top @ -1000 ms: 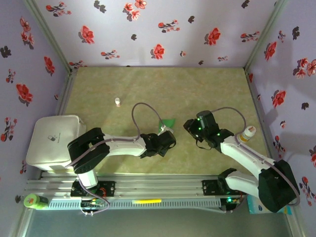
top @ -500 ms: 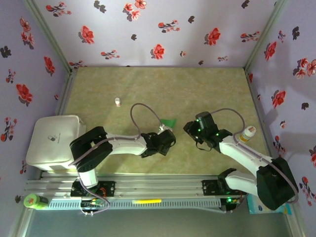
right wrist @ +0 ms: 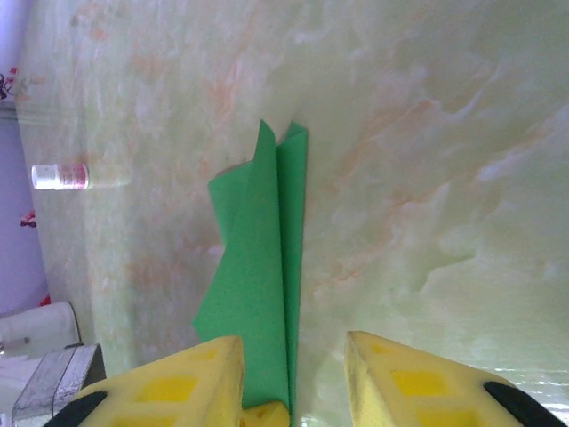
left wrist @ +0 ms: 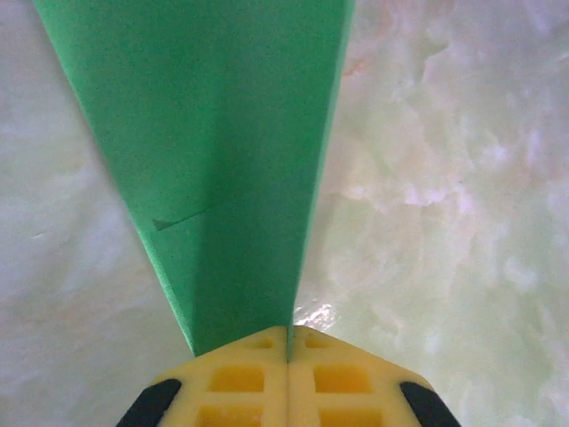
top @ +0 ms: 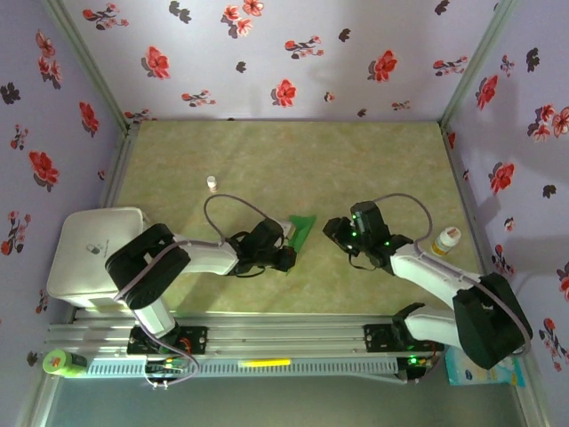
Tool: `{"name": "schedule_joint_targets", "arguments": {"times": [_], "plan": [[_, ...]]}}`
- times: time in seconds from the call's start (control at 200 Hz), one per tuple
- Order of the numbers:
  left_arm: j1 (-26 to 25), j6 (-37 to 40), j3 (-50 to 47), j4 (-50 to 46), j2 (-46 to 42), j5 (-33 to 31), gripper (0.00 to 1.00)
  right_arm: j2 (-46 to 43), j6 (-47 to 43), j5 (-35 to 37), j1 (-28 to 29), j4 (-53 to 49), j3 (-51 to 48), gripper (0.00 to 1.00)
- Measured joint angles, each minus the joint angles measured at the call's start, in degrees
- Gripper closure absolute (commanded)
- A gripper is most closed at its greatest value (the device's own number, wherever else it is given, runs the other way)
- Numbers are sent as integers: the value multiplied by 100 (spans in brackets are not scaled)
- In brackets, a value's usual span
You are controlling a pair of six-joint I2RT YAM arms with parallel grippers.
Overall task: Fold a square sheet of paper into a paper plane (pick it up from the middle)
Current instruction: Fold the wing for the fifth time at the center of the table.
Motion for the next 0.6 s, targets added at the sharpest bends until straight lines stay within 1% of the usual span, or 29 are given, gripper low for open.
{"name": "schedule_joint_targets", "arguments": {"times": [0.075,0.27,0.51,0.6], "plan": [[68,-87,-70,205,0,262,97,61,-20,-57,0,109,0,69],[216,-382,-184,791,57,789,97,70,-63,-136,0,323,-44,69],[251,-608,-188,1078,319,1043,97,514,-107,-662,35,748,-44,71],[275,-667,-192,1123,385,1084,97,645,-129,-772,92,837,-44,74]]}}
